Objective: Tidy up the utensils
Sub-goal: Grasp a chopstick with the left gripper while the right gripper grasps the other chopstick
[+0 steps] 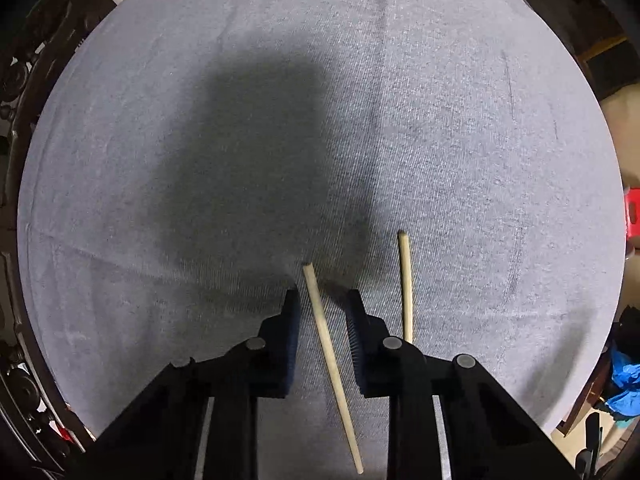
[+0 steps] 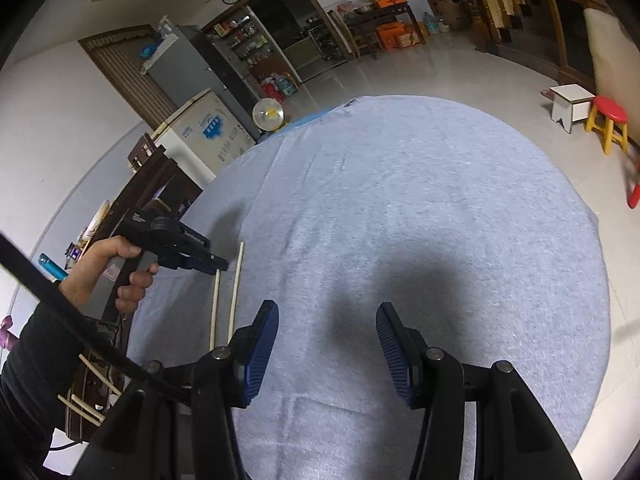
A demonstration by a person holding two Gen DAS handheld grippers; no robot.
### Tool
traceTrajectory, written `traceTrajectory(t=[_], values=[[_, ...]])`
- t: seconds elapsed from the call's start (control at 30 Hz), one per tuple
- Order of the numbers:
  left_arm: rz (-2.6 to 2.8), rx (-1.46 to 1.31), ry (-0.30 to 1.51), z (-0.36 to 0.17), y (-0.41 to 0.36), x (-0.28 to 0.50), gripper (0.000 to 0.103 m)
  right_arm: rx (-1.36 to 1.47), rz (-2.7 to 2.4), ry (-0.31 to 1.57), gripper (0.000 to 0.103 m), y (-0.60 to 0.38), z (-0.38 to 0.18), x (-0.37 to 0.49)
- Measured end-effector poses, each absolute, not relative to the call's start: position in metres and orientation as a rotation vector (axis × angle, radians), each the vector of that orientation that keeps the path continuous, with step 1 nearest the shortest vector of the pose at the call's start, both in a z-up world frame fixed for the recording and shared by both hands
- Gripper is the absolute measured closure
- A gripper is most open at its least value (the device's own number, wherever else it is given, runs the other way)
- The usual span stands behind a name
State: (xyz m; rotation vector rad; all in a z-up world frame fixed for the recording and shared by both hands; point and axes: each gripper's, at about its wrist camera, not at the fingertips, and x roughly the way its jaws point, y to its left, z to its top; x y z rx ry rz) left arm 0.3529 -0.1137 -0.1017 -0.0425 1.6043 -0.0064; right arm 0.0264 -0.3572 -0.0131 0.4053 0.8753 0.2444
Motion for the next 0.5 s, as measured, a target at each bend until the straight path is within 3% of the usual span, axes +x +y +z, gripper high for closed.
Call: traceTrajectory(t=[0.03,0.07,0.33,0.5], values=[[-0.011,-0.039,1.602,-0.101,-0.115,0.356,0.095,0.403,0.248,0.878,0.048,-0.356,-0.014,0.027],[-0.017,-0.045,1.603,-0.101,-0.117,0.356,0.097,0.395,0.255,0.884,0.048,-0.354,-0.014,0.030],[-0.061,-0.077,1.573,-0.099,-0.102,0.342,0.098,0.373,0.331,1.002,0.048,-0.345,-0.011,0.077],[-0.079,-0.079,1.577,-0.099,-0.081,0.330,0.098,0.366,0.420,1.226,0.049,-0.310,-0.026,0.142]])
